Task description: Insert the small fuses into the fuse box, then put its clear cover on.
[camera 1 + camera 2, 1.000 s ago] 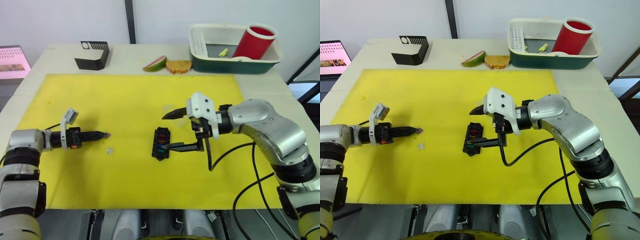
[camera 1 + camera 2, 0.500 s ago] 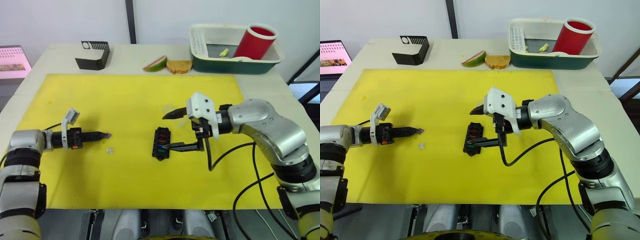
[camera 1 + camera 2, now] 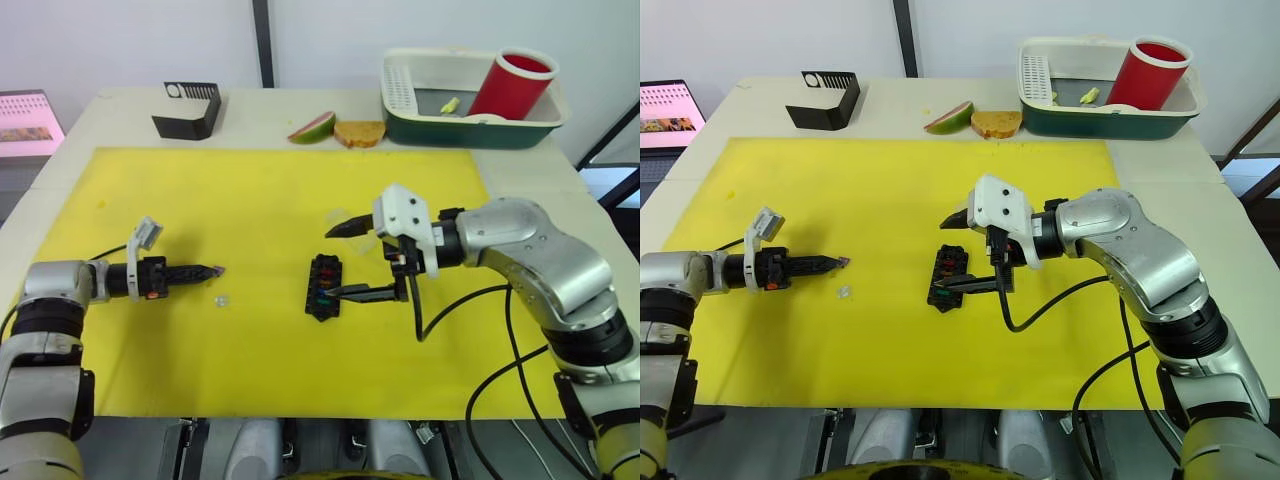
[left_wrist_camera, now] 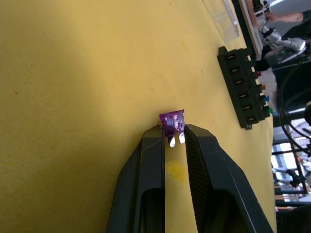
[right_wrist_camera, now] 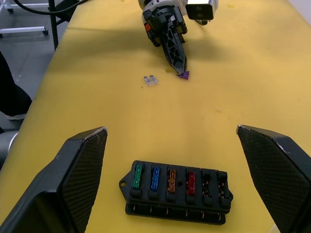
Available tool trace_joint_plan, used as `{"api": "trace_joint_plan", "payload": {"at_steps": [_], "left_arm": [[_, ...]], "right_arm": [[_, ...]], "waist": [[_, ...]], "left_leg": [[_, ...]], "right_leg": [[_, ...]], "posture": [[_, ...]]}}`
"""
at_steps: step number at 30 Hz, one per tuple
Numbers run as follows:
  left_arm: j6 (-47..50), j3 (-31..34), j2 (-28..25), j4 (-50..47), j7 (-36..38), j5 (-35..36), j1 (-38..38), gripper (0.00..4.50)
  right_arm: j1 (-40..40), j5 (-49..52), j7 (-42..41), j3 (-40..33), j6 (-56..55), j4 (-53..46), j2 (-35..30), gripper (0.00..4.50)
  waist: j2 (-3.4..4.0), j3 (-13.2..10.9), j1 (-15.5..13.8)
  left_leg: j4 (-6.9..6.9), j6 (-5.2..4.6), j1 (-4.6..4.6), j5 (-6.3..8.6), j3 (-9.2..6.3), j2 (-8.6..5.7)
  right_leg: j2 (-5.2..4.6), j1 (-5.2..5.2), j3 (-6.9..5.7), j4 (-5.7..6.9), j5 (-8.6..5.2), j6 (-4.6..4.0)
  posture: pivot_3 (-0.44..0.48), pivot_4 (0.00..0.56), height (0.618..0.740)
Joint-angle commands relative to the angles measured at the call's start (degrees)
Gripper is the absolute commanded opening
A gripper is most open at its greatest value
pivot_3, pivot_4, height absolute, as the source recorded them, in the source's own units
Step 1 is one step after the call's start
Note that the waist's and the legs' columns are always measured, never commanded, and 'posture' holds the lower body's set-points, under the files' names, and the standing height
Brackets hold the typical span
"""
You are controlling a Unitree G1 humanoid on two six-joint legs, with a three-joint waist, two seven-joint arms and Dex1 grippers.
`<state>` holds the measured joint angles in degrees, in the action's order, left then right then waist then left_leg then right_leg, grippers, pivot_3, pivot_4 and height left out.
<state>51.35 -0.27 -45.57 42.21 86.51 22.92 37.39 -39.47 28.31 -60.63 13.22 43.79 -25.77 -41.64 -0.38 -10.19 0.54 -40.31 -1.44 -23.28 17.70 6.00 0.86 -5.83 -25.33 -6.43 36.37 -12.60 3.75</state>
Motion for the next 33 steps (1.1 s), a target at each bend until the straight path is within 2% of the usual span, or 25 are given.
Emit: {"api": "trace_joint_plan", "payload": {"at_steps": [1, 2, 5, 22, 28, 33], "left_arm": [[0.19, -1.45, 0.87, -0.13, -0.52, -1.04, -1.23, 0.73], [0.16, -1.46, 0.87, -0.16, -0.54, -1.04, -1.26, 0.73], [0.11, -1.27, 0.84, -0.35, -0.76, -0.92, -1.38, 0.03], [-0.11, 0.7, -0.87, -3.55, -0.78, 0.37, -2.17, 0.03], [3.98, 6.03, -1.9, -16.34, -1.53, 6.73, -2.67, 0.03], [10.45, 11.13, -1.56, -37.38, -5.28, 16.43, -2.9, 0.03]], "right_arm": [[-0.67, -0.04, -0.06, -0.5, -0.77, -1.68, -0.35, 4.5], [-0.68, -0.08, -0.07, -0.48, -0.81, -1.62, -0.35, 4.5], [-0.66, -0.06, -0.11, -0.5, -0.79, -1.66, -0.37, 4.5], [-0.72, -0.02, -0.09, -0.39, -0.69, -1.25, -0.08, 4.5], [-0.66, 2.67, 0.46, -2.25, 2.13, -1.63, 0.16, 4.5], [-2.81, 10.08, 3.19, -6.65, 11.01, 0.56, 2.1, 4.5]], "waist": [[0.0, 0.0, -0.02], [0.0, 0.0, -0.02], [0.01, 0.01, -0.02], [0.01, 0.01, 0.06], [-0.02, -0.01, 0.03], [-0.07, -0.02, 0.11]], "left_leg": [[0.0, 0.0, 0.0, 0.0, 0.0, 0.0], [0.0, 0.0, 0.0, 0.0, 0.0, 0.0], [0.0, 0.0, 0.0, 0.0, 0.0, -0.01], [0.0, 0.0, 0.02, 0.0, 0.0, 0.0], [-0.02, 0.0, -0.03, 0.0, -0.03, 0.0], [-0.04, 0.0, -0.06, 0.0, -0.08, 0.01]], "right_leg": [[0.0, 0.0, 0.0, 0.0, 0.0, 0.0], [0.0, 0.0, 0.0, 0.0, 0.0, 0.0], [0.0, 0.0, 0.0, 0.0, 0.0, 0.0], [-0.01, 0.01, 0.0, 0.01, 0.0, 0.0], [-0.01, 0.0, -0.01, 0.0, 0.0, 0.0], [-0.05, 0.0, 0.0, -0.03, 0.0, 0.0]], "posture": [[0.0, 0.15, 0.74], [0.0, 0.15, 0.74], [0.0, 0.15, 0.74], [0.0, 0.15, 0.74], [0.0, 0.15, 0.74], [0.0, 0.15, 0.74]]}}
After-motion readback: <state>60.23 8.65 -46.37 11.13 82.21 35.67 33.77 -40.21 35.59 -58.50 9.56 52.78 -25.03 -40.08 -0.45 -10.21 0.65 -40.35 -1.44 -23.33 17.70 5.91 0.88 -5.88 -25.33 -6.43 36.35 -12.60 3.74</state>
